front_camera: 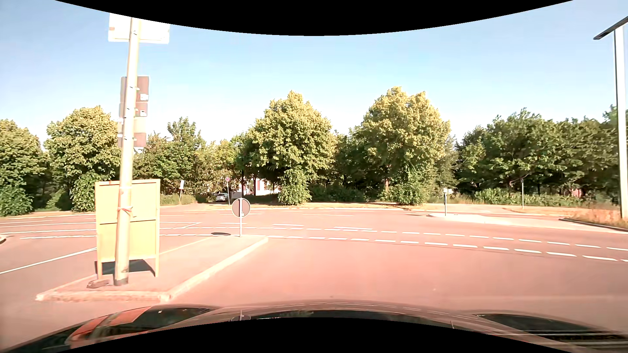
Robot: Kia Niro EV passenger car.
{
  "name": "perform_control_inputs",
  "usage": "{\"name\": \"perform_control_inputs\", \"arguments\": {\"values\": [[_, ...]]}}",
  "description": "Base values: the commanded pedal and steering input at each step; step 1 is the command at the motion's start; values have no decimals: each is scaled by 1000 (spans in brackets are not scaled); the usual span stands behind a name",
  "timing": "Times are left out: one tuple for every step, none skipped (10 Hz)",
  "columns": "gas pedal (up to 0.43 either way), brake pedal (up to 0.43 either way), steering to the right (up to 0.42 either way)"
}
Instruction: Follow the waypoints while adhering to traffic rules and regulations
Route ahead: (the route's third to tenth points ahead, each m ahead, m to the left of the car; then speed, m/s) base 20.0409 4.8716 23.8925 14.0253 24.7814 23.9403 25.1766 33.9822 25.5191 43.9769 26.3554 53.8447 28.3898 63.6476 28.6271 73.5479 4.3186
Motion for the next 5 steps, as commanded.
{"name": "perform_control_inputs", "arguments": {"values": [[0,152,55],[0,152,55],[0,152,55],[0,152,54],[0,159,53]]}}
